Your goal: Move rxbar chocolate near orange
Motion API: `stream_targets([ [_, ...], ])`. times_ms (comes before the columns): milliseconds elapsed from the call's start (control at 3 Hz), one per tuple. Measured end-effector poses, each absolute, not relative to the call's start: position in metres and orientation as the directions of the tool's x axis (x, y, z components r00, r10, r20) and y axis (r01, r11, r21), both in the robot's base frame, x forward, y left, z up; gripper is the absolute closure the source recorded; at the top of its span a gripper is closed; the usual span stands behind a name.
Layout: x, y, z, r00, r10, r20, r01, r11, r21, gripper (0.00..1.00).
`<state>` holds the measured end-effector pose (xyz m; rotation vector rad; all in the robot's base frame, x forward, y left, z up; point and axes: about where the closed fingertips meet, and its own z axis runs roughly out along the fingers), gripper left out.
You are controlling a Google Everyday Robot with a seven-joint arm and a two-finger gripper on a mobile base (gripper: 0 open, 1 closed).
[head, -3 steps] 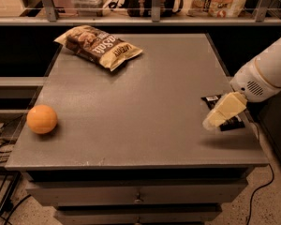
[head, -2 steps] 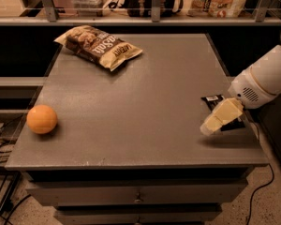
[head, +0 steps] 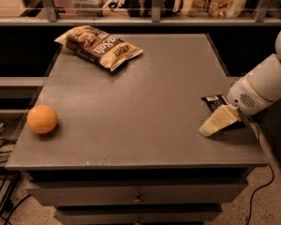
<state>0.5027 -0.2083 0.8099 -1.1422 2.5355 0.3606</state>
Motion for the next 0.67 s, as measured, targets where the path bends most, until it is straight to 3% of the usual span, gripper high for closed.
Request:
stream_targets([
  [667, 0.5028, -0.2082, 0.8251, -0.621, -0.673, -0.401, -0.759, 0.645, 0.091, 0.73],
])
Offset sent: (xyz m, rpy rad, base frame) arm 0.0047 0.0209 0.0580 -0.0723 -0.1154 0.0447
